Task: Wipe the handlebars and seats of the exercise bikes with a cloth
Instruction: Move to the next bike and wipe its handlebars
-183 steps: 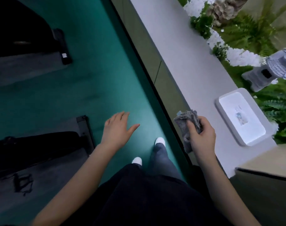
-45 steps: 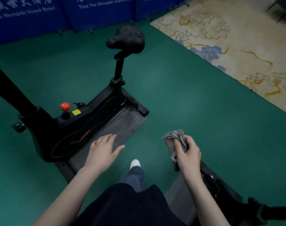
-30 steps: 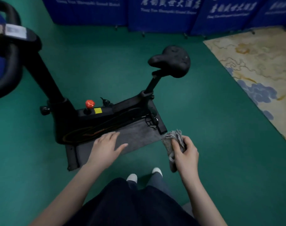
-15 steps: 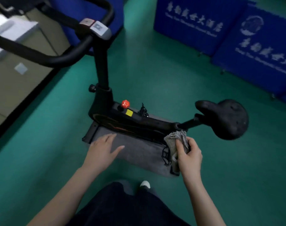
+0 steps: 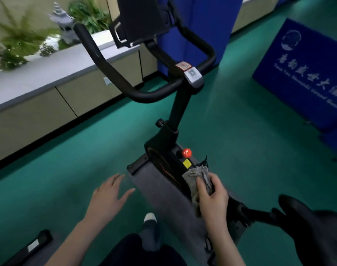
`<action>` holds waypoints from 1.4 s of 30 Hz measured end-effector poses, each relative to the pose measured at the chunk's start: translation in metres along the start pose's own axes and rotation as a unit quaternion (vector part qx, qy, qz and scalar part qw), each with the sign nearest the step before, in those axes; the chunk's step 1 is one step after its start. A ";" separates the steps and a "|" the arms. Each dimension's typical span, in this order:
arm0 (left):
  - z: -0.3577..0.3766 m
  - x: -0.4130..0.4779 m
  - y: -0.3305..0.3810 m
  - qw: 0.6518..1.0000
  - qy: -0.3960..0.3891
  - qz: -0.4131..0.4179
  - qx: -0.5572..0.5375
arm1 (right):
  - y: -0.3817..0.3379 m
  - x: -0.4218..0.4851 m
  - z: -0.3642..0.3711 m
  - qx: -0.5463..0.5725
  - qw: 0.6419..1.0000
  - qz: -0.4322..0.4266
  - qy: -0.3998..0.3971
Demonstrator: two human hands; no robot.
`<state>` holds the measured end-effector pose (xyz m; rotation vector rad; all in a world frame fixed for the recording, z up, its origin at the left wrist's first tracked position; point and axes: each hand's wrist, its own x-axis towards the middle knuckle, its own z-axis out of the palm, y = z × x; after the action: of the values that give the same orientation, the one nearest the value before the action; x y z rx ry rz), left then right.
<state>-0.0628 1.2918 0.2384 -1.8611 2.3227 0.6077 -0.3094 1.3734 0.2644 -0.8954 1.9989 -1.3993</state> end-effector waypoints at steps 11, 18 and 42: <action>-0.035 0.074 -0.019 0.996 0.050 -0.022 -0.065 | -0.047 0.075 0.045 0.049 0.998 -0.047 -0.001; -0.060 0.100 -0.039 0.989 0.093 -0.069 -0.094 | -0.106 0.116 0.070 0.069 0.993 -0.098 -0.021; -0.195 0.210 -0.029 0.895 0.340 -0.112 -0.265 | -0.254 0.235 0.212 0.032 0.903 -0.332 -0.269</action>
<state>-0.0542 1.0234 0.3415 -2.9520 2.3959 0.6908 -0.2473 1.0064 0.4246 -1.8157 1.2618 -1.3180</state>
